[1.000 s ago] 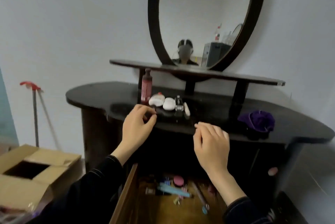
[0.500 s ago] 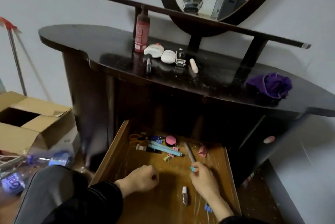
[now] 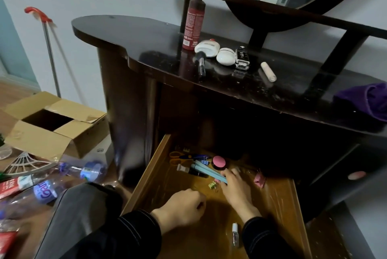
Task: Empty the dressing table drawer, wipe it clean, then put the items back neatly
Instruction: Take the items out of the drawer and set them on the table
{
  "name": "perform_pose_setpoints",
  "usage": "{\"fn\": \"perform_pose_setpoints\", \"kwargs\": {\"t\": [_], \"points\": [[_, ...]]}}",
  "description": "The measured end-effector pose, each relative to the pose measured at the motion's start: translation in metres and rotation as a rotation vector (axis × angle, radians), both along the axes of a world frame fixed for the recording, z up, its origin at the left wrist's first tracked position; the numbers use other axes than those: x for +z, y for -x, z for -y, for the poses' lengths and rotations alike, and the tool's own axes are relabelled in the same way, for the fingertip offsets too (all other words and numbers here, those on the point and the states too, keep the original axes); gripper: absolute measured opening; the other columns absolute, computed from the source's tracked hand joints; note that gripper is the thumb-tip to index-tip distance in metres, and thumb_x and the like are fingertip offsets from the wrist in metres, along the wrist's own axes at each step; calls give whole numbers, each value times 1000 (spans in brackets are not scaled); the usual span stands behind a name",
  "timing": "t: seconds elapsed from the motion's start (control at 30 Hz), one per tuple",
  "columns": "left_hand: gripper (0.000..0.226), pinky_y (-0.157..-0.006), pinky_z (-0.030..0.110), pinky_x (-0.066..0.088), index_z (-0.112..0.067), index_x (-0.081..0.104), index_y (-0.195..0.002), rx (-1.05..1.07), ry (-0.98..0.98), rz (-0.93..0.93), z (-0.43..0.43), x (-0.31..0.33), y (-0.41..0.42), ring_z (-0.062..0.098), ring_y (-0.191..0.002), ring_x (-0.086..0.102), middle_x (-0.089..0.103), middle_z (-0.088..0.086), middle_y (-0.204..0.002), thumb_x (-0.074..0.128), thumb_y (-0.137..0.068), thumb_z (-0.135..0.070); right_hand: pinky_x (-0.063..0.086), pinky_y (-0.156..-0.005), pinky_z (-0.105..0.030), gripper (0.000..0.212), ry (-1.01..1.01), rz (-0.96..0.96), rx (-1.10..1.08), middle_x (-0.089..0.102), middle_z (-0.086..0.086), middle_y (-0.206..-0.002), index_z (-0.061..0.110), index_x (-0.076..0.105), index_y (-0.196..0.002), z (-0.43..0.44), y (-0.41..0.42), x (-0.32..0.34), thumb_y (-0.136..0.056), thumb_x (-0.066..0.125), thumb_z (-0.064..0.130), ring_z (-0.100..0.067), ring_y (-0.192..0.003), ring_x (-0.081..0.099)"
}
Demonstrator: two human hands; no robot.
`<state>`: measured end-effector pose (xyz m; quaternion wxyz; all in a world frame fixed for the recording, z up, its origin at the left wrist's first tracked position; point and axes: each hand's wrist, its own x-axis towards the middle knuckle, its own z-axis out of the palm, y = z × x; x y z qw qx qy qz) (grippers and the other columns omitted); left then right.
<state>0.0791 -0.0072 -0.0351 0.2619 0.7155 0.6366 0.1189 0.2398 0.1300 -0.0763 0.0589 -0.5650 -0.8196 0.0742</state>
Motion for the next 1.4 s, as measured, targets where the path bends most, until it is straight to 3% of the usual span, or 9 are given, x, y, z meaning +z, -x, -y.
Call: {"fn": "perform_pose_setpoints", "kwargs": {"t": [0.13,0.3,0.43,0.6,0.83,0.93,1.03,1.17,1.4], "points": [[19,-76,35,53,-15,68,-99,9,-11,30,-1,2,-5,22,-89,64,69,3,-99,49,-97,-20,52,-77,-19,22,87,-140,-12,38,1,-158,24,65,-121,4,-18,2,-101,60,30,-16,-123,61],[19,-66,31,55,-11,67,-103,149,70,340,-4,5,-11,18,-73,66,71,7,-95,51,-101,-22,57,-56,-24,20,320,-613,-144,70,-2,-103,11,69,-116,35,-39,23,-97,66,16,-8,-67,63],[23,-54,27,54,-21,59,-110,427,203,843,-4,13,-14,12,-68,65,68,4,-99,54,-101,-42,51,-56,-19,13,593,-789,-138,72,-3,-95,23,67,-108,74,-38,41,-96,68,17,-4,-62,61],[27,-70,36,61,-15,51,-122,669,263,1140,-7,14,-8,26,-104,67,64,10,-117,61,-99,-27,47,-56,-15,13,661,-657,41,72,1,-98,28,66,-107,95,-24,44,-94,70,26,0,-65,63],[14,-59,27,50,-10,52,-113,807,119,1096,-10,16,6,21,-71,62,63,11,-80,49,-106,-21,52,-69,-15,6,262,-615,-182,67,20,-106,34,67,-101,70,-38,38,-100,61,32,-1,-89,66],[15,-55,24,49,-11,51,-115,814,128,1103,-9,18,8,18,-65,60,60,8,-75,49,-106,-22,44,-55,-12,13,42,-390,-275,66,12,-114,30,64,-113,47,-48,34,-101,59,31,0,-80,62],[17,-60,27,50,-9,51,-117,770,162,1084,-9,18,6,19,-64,58,60,7,-72,47,-106,-21,48,-67,-18,23,-95,-119,-213,63,7,-122,27,61,-123,25,-52,26,-102,56,35,-10,-100,60],[10,-59,28,49,-12,51,-111,723,176,1040,-11,15,4,18,-62,57,59,7,-72,47,-106,-21,55,-85,-29,30,-67,64,-149,63,3,-126,24,56,-130,5,-44,17,-101,57,34,-16,-115,60],[10,-58,28,50,-14,53,-103,671,169,1034,-12,9,7,16,-60,58,61,3,-68,47,-106,-21,57,-78,-32,51,39,154,-197,60,-6,-131,21,37,-146,-7,-34,15,-100,60,24,-23,-111,66]]}}
